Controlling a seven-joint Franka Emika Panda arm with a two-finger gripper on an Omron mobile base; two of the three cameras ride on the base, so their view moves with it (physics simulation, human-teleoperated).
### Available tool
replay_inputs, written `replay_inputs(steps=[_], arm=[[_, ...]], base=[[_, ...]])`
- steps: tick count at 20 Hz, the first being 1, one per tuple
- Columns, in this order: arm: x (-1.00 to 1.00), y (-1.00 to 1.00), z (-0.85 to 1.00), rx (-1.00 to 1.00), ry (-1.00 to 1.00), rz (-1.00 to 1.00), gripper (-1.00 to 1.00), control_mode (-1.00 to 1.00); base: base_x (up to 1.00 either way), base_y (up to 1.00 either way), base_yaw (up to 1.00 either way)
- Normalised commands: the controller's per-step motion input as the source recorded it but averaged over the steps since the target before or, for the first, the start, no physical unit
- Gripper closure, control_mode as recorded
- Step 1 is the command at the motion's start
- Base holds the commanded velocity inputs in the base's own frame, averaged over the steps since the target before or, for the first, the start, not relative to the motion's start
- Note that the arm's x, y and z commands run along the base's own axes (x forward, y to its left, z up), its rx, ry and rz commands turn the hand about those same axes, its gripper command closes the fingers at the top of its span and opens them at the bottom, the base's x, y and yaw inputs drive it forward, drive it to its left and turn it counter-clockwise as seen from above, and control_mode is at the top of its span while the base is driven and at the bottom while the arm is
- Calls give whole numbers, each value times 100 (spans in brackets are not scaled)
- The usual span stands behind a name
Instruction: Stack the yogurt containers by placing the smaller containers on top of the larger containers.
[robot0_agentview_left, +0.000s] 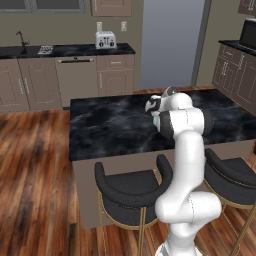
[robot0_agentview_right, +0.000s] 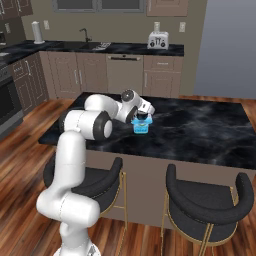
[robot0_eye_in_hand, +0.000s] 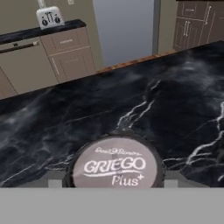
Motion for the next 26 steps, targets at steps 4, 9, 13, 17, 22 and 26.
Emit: replay_inputs(steps=[4,9,13,17,22,26], arm=[[0,-5,0,0,-3,0,-100,-100],[-10,0,10,0,-6,0,-100,-100],[-52,26,50,0,-5,0,-100,-100],[-91,33,26,0,0,0,-100,-100],[-100,16,6,0,-3,3,-100,-100],[-100,19,79,0,-15,10,-100,-100]], base=[[0,0,0],[0,0,0],[0,0,0],[0,0,0],[0,0,0],[0,0,0]])
